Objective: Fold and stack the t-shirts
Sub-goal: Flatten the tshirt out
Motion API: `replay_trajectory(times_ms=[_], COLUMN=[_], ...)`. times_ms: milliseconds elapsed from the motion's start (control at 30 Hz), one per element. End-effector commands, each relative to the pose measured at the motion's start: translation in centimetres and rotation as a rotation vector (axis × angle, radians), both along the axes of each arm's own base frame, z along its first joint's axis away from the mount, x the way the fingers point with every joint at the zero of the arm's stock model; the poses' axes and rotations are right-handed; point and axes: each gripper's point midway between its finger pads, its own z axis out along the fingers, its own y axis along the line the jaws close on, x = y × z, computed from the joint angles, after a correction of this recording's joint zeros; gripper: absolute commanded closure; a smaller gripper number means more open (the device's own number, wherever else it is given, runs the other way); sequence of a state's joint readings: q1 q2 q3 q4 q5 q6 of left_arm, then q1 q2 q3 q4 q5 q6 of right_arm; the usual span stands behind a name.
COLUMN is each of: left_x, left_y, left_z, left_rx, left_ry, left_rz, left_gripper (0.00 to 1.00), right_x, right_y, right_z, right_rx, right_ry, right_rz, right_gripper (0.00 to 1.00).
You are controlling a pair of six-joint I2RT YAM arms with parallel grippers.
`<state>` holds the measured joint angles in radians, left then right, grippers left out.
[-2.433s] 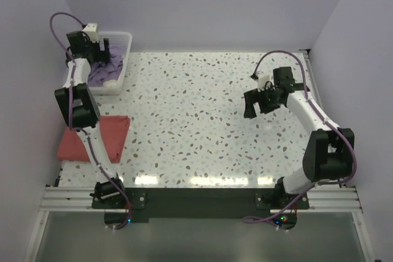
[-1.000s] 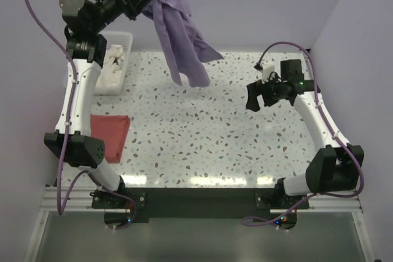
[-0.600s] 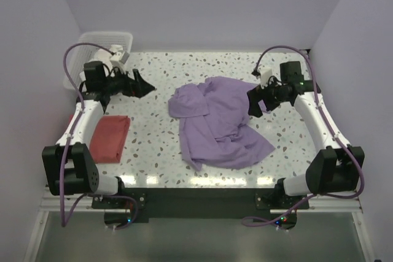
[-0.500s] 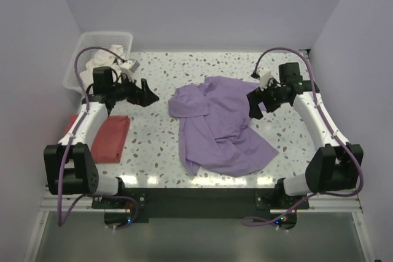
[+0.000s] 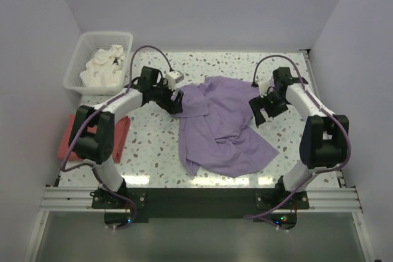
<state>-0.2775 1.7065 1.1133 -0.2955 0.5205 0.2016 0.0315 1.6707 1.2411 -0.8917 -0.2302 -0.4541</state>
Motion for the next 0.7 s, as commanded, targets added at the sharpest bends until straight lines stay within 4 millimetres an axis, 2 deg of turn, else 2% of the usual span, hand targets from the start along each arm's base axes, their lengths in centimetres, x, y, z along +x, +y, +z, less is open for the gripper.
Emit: replay_trajectory(times_ms=[0,67,200,233,300,333,433,500,533,567,600,667], left_x=[4.3,5.5,5.5,5.3,4.9,4.1,3.7,3.3,3.3,3.4,3.3,3.3], left_y=[-1.1,-0.9,-0.6,-0.6,-0.6,-0.5,-0.4,-0.2,-0.1,0.0,0.0,0.2], left_z=[0.6,-0.5,-1.3,-1.2,-0.5,-0.3,-0.8,-2.2,-2.7,-2.8,-3.0,-3.1], left_rx=[0.083,0.123,0.151,0.152,0.126,0.114,0.118,0.141,0.142,0.14,0.14,0.139], left_ry=[-0.093,-0.07,-0.045,-0.042,-0.054,-0.059,-0.053,-0.001,0.02,0.027,0.038,0.047], left_rz=[0.008,0.031,0.026,0.02,0.013,0.002,-0.004,-0.008,0.008,0.016,0.019,0.028], left_gripper=[0.1,0.13,0.2,0.26,0.28,0.29,0.32,0.29,0.19,0.16,0.15,0.23], right_x=[-1.6,-2.6,-4.8,-5.4,-5.6,-5.5,-5.8,-6.5,-7.2,-7.5,-7.8,-7.8], right_y=[-1.4,-1.7,-2.5,-2.6,-3.0,-2.9,-1.7,-0.9,-0.8,-0.8,-0.9,-1.3], right_z=[-1.0,-1.6,-3.1,-3.4,-3.3,-2.8,-2.0,-2.3,-3.0,-3.3,-3.8,-4.8], right_rx=[-0.074,-0.09,-0.131,-0.136,-0.156,-0.158,-0.139,-0.139,-0.146,-0.149,-0.155,-0.183], right_ry=[0.062,0.103,0.175,0.192,0.177,0.147,0.138,0.175,0.216,0.23,0.246,0.262], right_rz=[-0.011,-0.006,0.017,0.024,0.045,0.051,0.097,0.126,0.137,0.146,0.154,0.164], right_gripper=[0.09,0.09,0.09,0.09,0.1,0.11,0.12,0.12,0.12,0.14,0.17,0.25])
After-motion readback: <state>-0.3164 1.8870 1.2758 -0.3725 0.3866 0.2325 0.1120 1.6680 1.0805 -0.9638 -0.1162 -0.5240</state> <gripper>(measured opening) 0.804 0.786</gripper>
